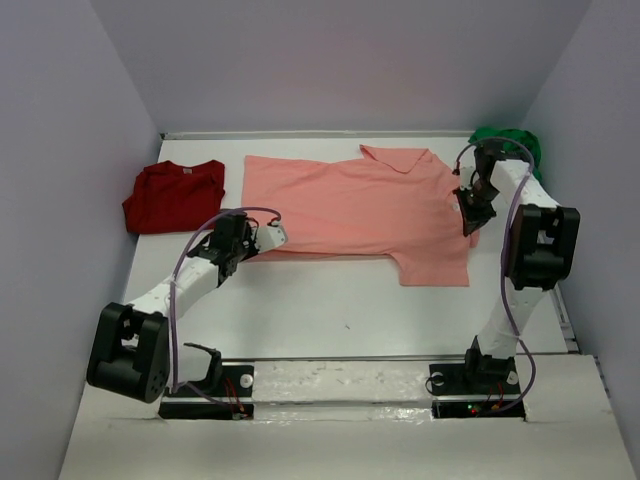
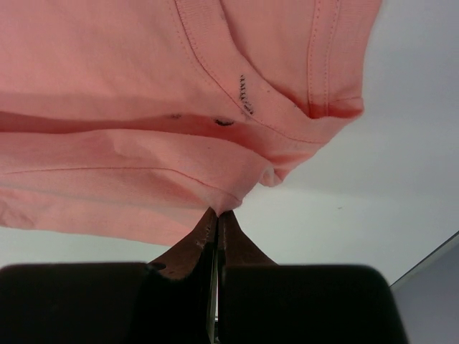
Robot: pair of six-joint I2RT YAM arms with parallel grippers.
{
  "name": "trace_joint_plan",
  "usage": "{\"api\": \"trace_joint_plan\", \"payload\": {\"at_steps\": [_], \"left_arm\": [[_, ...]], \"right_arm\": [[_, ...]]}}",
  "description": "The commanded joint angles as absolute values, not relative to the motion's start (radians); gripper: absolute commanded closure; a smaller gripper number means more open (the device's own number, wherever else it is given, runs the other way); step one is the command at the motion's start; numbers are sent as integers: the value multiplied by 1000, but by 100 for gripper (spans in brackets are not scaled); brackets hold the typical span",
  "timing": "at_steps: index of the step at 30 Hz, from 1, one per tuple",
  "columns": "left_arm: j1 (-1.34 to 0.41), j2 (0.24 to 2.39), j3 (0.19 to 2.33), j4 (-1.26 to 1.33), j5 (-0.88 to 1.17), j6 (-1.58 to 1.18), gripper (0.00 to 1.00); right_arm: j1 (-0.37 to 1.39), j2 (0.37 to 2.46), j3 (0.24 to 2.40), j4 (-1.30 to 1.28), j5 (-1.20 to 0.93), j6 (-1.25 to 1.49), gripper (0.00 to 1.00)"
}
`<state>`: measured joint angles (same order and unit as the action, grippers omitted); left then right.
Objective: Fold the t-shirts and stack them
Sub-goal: Flatten the tshirt out
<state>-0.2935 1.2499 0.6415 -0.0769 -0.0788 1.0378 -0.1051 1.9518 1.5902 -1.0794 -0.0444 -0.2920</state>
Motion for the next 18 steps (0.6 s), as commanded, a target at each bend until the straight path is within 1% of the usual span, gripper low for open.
{"api": "trace_joint_plan", "payload": {"at_steps": [1, 18], "left_arm": [[-293, 1272, 693, -32, -107, 1035, 100], [-293, 1404, 733, 28, -123, 1020, 100]], "right_arm": [[-110, 1976, 1669, -1097, -21, -291, 100], [-110, 2068, 1712, -1095, -32, -296, 100]]}}
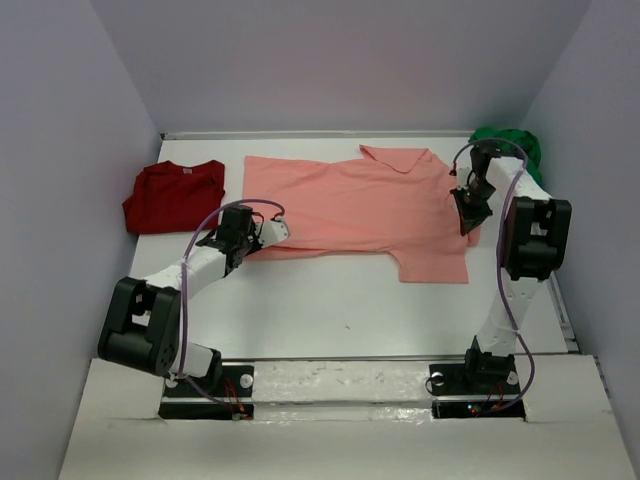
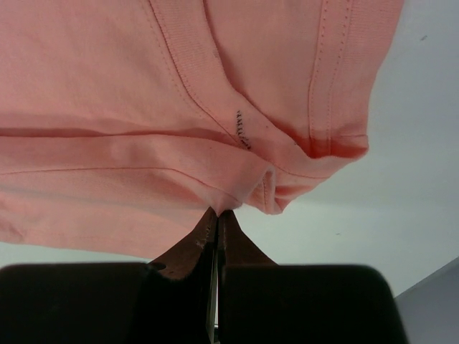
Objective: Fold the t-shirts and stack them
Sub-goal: Flatten the tshirt out
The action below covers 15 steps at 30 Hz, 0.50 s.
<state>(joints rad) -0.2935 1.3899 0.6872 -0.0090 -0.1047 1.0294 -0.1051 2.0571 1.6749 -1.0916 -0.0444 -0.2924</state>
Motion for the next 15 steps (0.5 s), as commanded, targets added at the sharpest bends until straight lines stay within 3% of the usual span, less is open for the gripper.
{"api": "trace_joint_plan", "payload": {"at_steps": [1, 15], "left_arm": [[-296, 1413, 736, 28, -121, 1022, 100], [-298, 1476, 759, 77, -144, 1012, 100]], "right_arm": [[-110, 2074, 1713, -1094, -34, -296, 100], [-110, 2121, 1753, -1098, -32, -295, 100]]}}
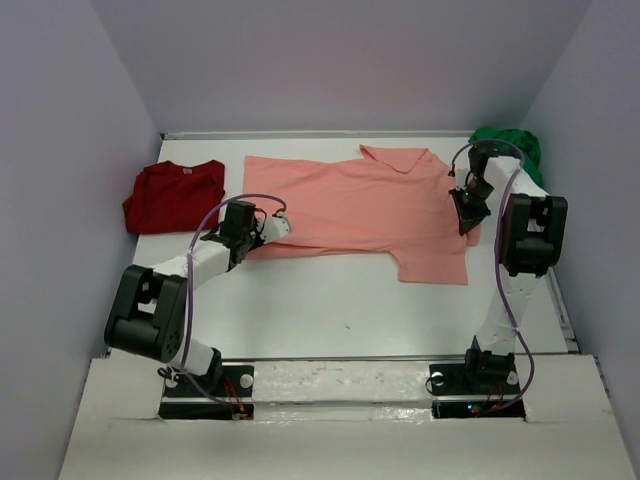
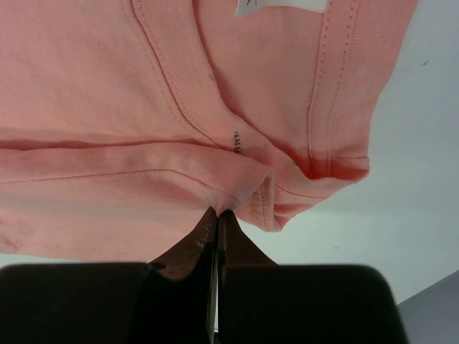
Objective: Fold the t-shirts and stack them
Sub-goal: Flatten the tshirt out
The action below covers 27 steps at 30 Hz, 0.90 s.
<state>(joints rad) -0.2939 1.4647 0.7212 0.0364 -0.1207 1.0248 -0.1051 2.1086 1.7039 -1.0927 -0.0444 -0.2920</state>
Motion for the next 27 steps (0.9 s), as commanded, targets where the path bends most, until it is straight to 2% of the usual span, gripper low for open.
{"api": "trace_joint_plan", "payload": {"at_steps": [1, 11, 14, 19, 21, 27], "left_arm": [[-296, 1480, 759, 78, -144, 1011, 100], [-318, 1537, 782, 67, -203, 988, 100], [-318, 1535, 785, 67, -206, 991, 96], [-318, 1537, 792, 66, -212, 992, 95], [-318, 1534, 795, 57, -213, 996, 100], [-333, 1487, 815, -30, -212, 996, 100]], "right_arm": [[-110, 2126, 1755, -1100, -32, -295, 100], [-101, 2152, 1786, -1111, -41, -288, 100], [-101, 2158, 1792, -1112, -44, -288, 100], [-101, 2160, 1798, -1118, -48, -288, 100], [-101, 2158, 1799, -1121, -48, -290, 100], [-101, 2149, 1795, -1124, -43, -291, 100]]}}
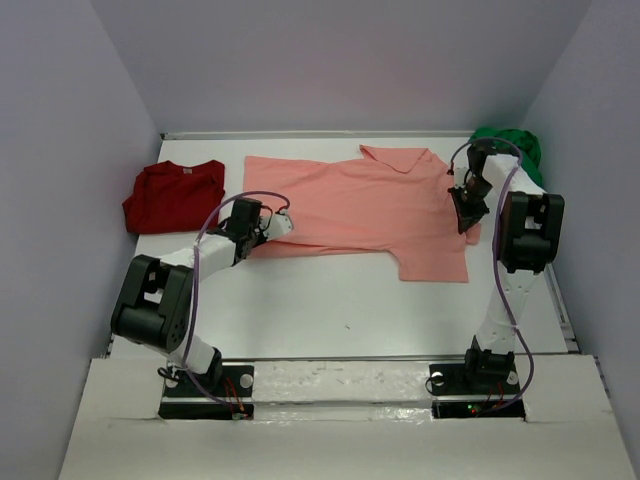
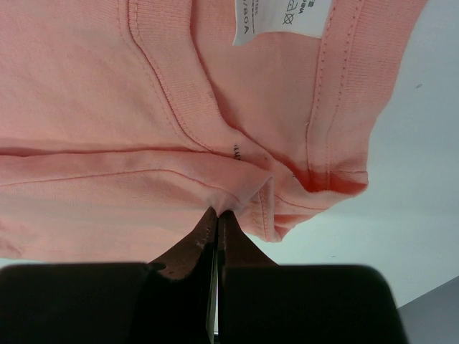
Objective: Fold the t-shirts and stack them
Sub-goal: Flatten the tshirt out
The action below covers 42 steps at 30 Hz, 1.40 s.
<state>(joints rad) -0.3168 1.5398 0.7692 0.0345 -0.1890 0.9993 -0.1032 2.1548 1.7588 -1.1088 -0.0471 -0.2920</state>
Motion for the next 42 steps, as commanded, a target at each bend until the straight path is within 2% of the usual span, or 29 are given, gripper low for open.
{"api": "trace_joint_plan", "payload": {"at_steps": [1, 16, 27, 42], "left_arm": [[-337, 1453, 818, -67, -212, 997, 100], [-383, 1097, 807, -492, -107, 999, 100], [-385, 1075, 775, -589, -46, 988, 100], [-400, 1183, 781, -623, -5, 985, 100]], "right_arm": [[-101, 2145, 1792, -1126, -46, -293, 100], [-101, 2065, 1726, -1121, -64, -301, 100], [-92, 2036, 1677, -1109, -64, -302, 100], [-92, 2029, 1634, -1091, -48, -307, 100]]}}
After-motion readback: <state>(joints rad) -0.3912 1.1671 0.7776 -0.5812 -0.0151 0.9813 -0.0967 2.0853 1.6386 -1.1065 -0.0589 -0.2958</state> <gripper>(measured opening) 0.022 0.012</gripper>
